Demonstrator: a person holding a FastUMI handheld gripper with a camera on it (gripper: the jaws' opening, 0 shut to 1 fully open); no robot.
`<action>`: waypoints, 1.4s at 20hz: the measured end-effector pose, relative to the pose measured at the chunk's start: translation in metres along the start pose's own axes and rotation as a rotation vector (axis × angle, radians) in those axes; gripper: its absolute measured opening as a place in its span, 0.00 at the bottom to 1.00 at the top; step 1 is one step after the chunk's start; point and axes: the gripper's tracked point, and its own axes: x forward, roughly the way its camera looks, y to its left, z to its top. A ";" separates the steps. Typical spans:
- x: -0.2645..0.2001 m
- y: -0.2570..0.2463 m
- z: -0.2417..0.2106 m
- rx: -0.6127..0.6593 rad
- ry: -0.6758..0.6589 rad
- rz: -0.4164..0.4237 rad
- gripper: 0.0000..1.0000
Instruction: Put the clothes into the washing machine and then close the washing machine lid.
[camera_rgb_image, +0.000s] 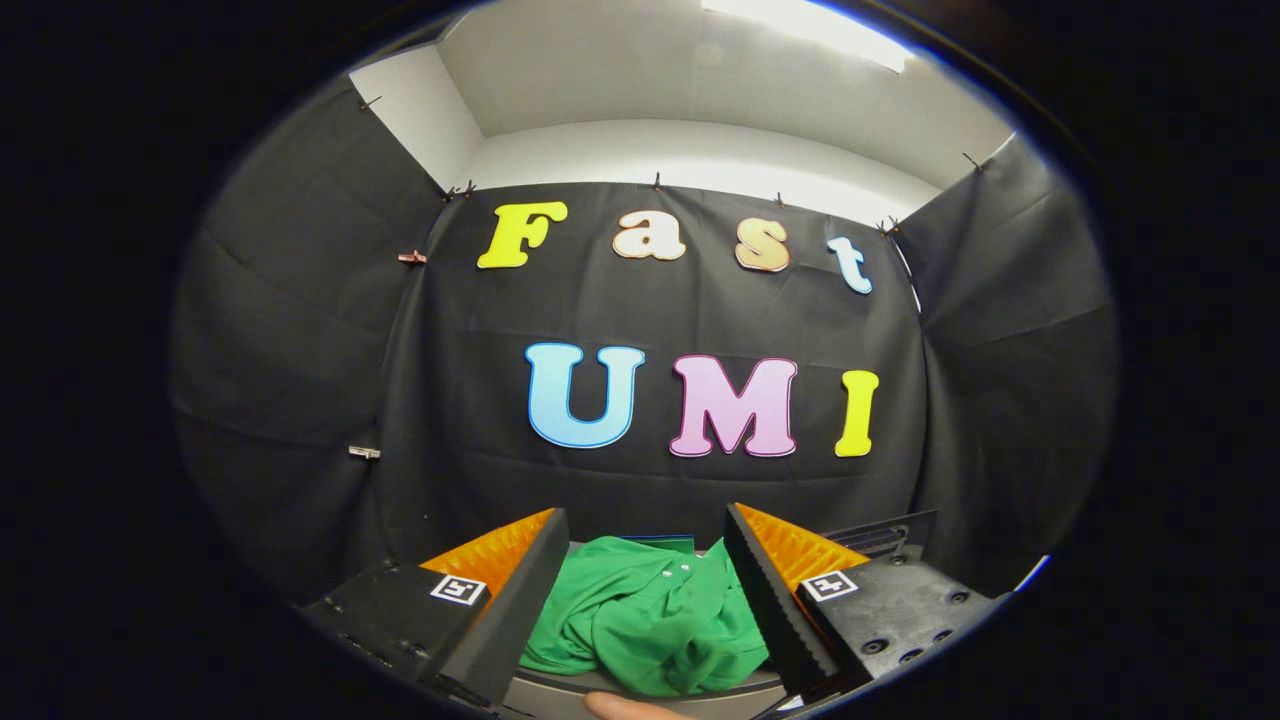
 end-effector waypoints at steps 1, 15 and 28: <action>0.001 -0.001 0.000 -0.003 -0.003 0.000 0.98; 0.024 -0.023 -0.008 0.034 0.030 -0.034 0.98; 0.066 -0.019 -0.018 -0.008 0.284 0.033 0.97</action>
